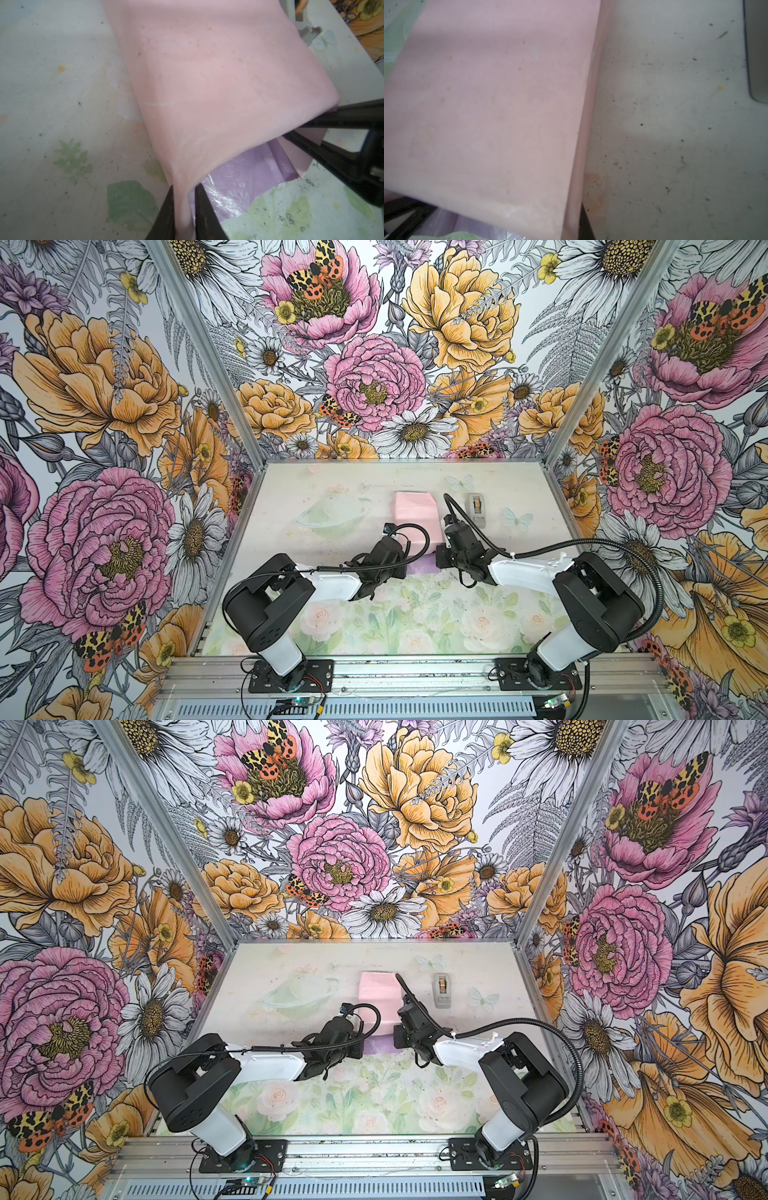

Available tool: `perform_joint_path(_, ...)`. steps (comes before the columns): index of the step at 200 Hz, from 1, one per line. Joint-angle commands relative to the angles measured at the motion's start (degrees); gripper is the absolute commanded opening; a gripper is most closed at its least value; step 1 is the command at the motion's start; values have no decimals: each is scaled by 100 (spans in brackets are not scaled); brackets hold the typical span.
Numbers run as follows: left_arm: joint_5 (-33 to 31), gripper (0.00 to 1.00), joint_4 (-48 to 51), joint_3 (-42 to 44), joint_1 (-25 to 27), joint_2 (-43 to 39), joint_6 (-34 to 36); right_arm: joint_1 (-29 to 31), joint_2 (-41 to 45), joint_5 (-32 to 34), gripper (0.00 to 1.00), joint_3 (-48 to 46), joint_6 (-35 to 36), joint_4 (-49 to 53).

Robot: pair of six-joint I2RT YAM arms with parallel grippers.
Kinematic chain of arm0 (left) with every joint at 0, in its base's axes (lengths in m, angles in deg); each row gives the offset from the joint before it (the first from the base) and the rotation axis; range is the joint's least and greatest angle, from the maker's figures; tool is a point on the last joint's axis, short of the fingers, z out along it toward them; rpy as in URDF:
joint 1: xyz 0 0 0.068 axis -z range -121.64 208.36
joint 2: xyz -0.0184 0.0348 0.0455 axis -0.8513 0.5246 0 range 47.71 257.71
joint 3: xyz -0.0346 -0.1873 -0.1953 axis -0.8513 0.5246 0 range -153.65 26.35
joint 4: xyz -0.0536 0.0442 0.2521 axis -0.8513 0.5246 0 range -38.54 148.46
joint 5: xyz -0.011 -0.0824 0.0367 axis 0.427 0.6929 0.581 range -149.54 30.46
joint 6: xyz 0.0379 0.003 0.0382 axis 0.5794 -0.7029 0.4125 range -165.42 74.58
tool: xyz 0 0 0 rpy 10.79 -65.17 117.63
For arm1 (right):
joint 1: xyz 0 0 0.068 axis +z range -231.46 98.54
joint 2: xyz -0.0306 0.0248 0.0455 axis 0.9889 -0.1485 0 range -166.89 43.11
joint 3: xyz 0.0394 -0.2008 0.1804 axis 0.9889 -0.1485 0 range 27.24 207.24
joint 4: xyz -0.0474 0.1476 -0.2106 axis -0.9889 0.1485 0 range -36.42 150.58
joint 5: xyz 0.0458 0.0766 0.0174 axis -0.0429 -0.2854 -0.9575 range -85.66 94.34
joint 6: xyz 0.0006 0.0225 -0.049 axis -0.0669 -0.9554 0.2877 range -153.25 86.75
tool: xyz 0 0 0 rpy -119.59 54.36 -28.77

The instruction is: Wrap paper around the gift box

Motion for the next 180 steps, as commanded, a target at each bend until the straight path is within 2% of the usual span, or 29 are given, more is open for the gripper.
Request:
perform_joint_path(1, -280, 31, 129, -32, 39, -394, -86, 40, 443, 143, 25, -58, 58, 119)
perform_joint_path(14, -362, 36, 237, 85, 46, -712, -131, 19, 732, 97, 35, -147, 132, 275)
perform_joint_path(32, -406, 43, 370, 354, 37, -1224, -242, -67, 1209, -104, 41, -366, 151, 358)
perform_joint_path(82, -530, 48, 807, 1028, -203, -2289, -472, -664, 2075, -1025, 44, -708, 137, 736)
perform_joint_path(101, -405, 48, 778, 1117, -351, -2265, -499, -860, 2183, -1023, 43, -764, 115, 820)
perform_joint_path(128, -204, 47, 531, 1069, -459, -1890, -485, -948, 2018, -521, 40, -799, 69, 849)
perform_joint_path(140, 85, 46, 390, 1008, -468, -1658, -489, -954, 1810, -411, 37, -773, 77, 827)
perform_joint_path(180, 327, 44, 86, 811, -442, -1172, -486, -932, 1289, -524, 36, -789, 111, 338)
